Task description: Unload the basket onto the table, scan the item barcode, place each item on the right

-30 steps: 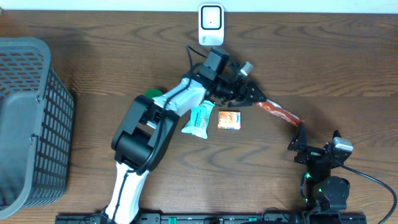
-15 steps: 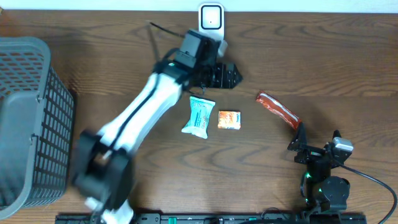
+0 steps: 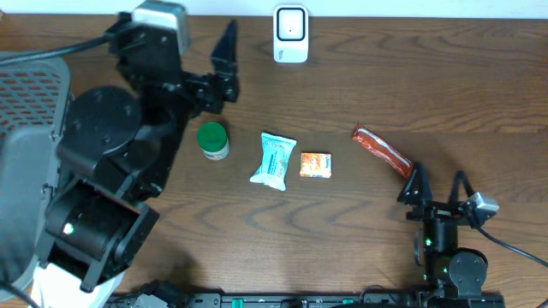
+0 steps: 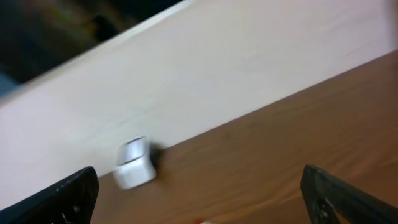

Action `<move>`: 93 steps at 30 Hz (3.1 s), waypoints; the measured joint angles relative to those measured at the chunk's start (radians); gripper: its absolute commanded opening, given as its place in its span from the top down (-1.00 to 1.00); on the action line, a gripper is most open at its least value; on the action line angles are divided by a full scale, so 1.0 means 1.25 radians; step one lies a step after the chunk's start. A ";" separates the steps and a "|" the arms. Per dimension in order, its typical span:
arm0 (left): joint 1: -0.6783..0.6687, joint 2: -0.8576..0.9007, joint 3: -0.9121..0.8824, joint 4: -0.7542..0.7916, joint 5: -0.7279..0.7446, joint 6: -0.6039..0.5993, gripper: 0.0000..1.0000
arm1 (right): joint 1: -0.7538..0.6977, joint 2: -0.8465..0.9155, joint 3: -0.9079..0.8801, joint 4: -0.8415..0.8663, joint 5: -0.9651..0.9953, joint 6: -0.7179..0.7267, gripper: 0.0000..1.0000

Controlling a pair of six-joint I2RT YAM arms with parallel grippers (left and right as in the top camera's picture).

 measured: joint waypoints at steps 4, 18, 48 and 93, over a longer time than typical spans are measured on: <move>0.000 -0.002 0.000 -0.042 -0.066 0.059 -0.68 | 0.000 0.012 0.000 -0.049 -0.120 0.056 -0.99; 0.001 0.003 -0.004 -0.122 -0.130 0.128 -0.68 | 0.005 0.669 0.597 -0.512 -0.257 -0.003 -0.98; 0.146 -0.136 -0.024 -0.119 -0.114 0.129 -0.68 | -0.056 1.270 0.796 -0.409 -0.489 -0.192 0.98; 0.147 -0.136 -0.027 -0.114 -0.111 0.129 -0.68 | -0.089 1.118 0.795 -0.730 -0.491 -0.163 -0.81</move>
